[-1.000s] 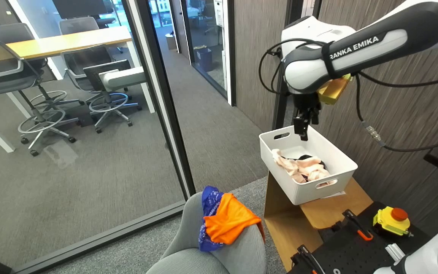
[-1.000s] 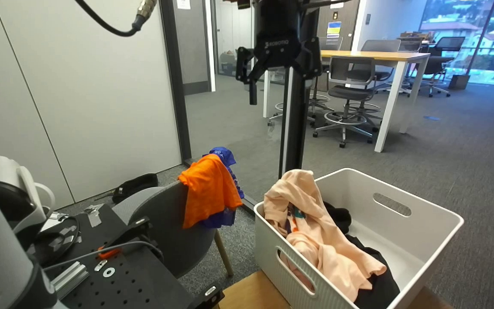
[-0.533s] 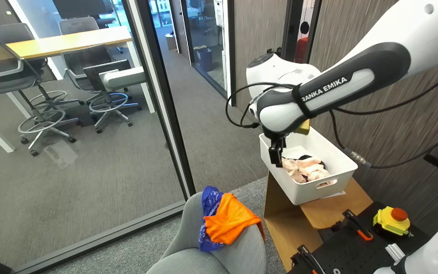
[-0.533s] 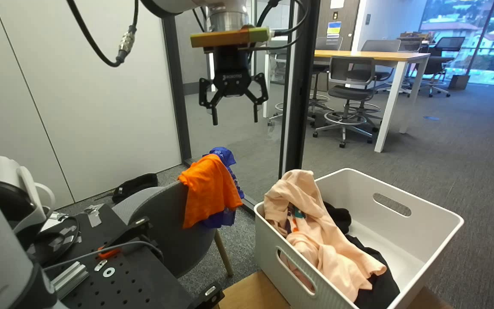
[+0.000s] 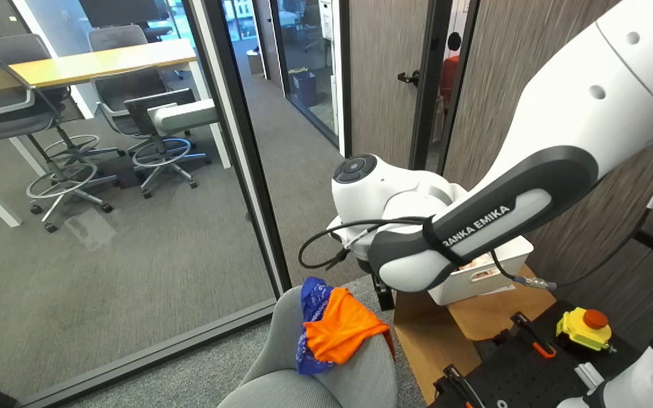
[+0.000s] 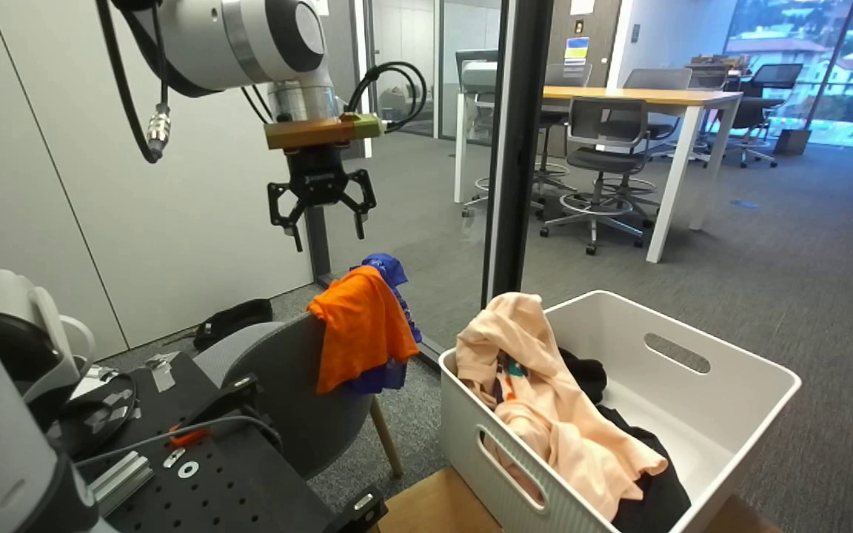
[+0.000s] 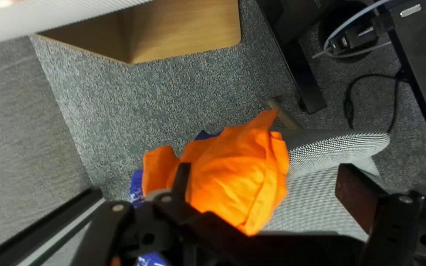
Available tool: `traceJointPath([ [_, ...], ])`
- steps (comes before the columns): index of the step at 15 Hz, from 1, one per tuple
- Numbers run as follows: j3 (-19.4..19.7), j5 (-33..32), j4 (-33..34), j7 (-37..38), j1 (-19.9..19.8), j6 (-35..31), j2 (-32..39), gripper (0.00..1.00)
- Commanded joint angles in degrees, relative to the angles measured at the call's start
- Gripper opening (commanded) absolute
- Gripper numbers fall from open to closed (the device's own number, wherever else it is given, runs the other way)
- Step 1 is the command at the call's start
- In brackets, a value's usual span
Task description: Remove the clothes from the backrest of the grey chair and put them inside the white storage bin
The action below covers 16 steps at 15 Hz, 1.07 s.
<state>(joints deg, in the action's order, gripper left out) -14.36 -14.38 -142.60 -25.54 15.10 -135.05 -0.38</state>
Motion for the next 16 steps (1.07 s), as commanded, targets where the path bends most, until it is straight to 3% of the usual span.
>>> traceJointPath([
  [1,-1.7,-2.3,-1.0,-5.0,1.4,-6.1,1.8,1.00],
  [9,-4.7,-2.3,-0.5,-14.1,2.2,-13.1,8.6,1.00],
  [13,-4.4,-4.8,-0.1,-9.8,2.7,-15.7,11.9,1.00],
  [16,-3.1,-10.1,0.2,-5.1,3.3,-18.3,13.7,1.00],
])
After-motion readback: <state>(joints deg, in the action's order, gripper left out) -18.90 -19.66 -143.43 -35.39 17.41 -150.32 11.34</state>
